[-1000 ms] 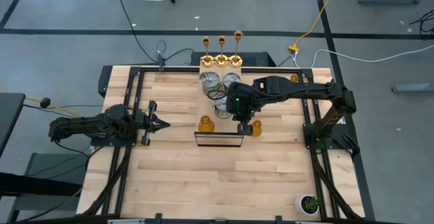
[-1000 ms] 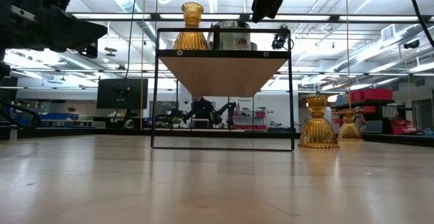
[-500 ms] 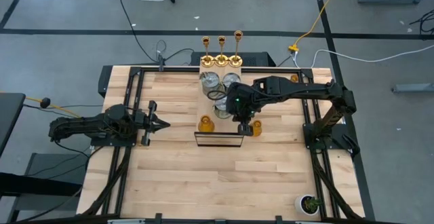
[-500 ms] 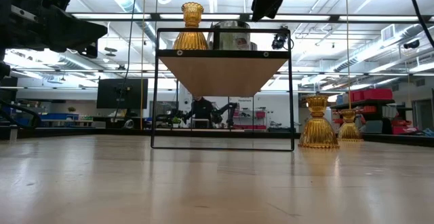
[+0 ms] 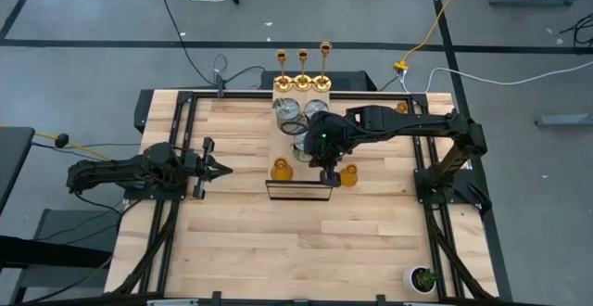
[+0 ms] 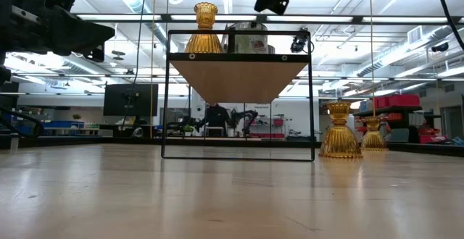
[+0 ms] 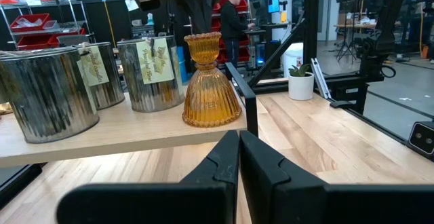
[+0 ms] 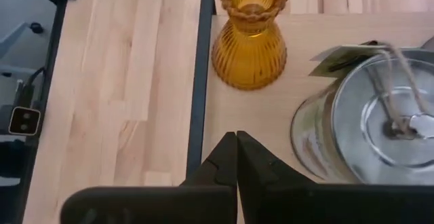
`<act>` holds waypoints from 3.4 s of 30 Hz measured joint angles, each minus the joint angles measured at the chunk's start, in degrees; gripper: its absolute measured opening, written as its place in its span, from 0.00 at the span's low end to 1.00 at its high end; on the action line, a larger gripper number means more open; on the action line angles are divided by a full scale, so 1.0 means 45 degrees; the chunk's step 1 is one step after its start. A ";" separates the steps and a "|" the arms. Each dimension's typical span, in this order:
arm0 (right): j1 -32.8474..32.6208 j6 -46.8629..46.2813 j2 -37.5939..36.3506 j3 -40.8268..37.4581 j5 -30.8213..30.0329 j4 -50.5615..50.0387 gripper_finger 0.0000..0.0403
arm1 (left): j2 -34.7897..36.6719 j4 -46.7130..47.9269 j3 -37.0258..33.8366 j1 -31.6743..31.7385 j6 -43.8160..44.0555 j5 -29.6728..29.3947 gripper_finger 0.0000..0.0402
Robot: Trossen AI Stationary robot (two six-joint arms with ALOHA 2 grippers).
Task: Pick & Place candle stick holders
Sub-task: Put the scented candle can on the shelf, then put the bottom orange glass candle holder aligned with the other glass candle holder on the shelf
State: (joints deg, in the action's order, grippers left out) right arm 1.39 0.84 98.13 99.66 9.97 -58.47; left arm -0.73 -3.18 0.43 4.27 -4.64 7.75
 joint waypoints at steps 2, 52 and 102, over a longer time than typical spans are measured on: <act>0.0000 -0.0008 0.0000 0.0000 -0.0240 0.0023 0.00 | 0.0000 0.0002 -0.0002 -0.0002 0.0001 -0.0002 0.05; 0.0107 0.2441 0.0625 -0.0019 -0.5123 0.1470 0.00 | 0.0000 0.0001 -0.0003 -0.0001 0.0001 -0.0004 0.05; 0.0559 -0.0087 -0.5258 -0.6145 -0.3739 -0.0777 0.04 | 0.0000 -0.0001 -0.0004 -0.0001 0.0004 -0.0004 0.05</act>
State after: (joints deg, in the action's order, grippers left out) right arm 3.90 0.45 74.47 72.00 -6.86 -61.97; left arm -0.73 -3.18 0.41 4.27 -4.62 7.73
